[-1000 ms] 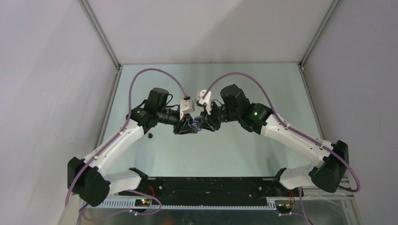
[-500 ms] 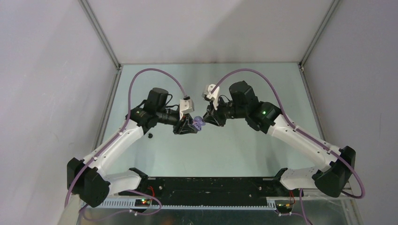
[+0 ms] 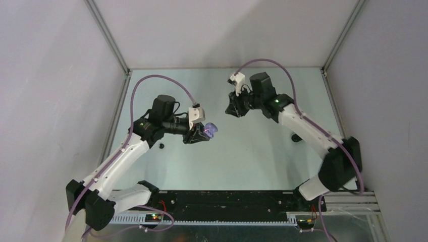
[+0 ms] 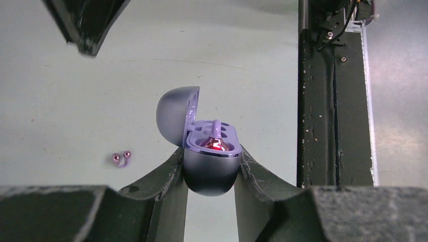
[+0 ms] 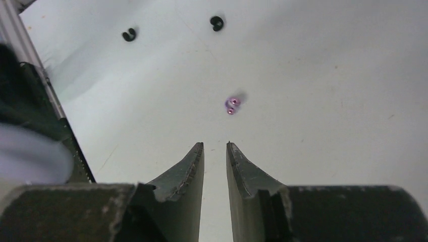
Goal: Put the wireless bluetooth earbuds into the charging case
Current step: Place the earbud in the charging case, then adjust the earbud at the center of the board.
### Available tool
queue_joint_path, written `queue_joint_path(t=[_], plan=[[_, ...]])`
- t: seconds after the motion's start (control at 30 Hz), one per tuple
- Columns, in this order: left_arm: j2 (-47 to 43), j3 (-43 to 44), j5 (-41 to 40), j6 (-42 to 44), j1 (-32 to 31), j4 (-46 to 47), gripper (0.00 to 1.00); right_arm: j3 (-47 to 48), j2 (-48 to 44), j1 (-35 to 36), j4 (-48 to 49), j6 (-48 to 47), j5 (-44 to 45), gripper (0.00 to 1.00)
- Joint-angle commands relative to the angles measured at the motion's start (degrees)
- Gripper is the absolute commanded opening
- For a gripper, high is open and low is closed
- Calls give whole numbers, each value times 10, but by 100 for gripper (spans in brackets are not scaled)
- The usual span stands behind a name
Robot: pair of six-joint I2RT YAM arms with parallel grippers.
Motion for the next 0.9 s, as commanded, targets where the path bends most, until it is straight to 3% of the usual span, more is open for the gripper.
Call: queue_joint_path(t=[0.0,0.23,0.43,0.57,0.87], plan=[[-19,18,-7,15,3,3,0,80,125,-26,-24,43,-53,27],[-23,16,-6,18,3,3,0,298,385,-29,-150,100,-103,26],[-23,11,-4,18,2,8,0,461,503,-5,-197,112,-100,26],[-21,9,2,18,3,10,0,489,539,20,-211,107,-91,26],[-17,9,9,16,3,12,0,458,563,39,-227,80,-70,25]])
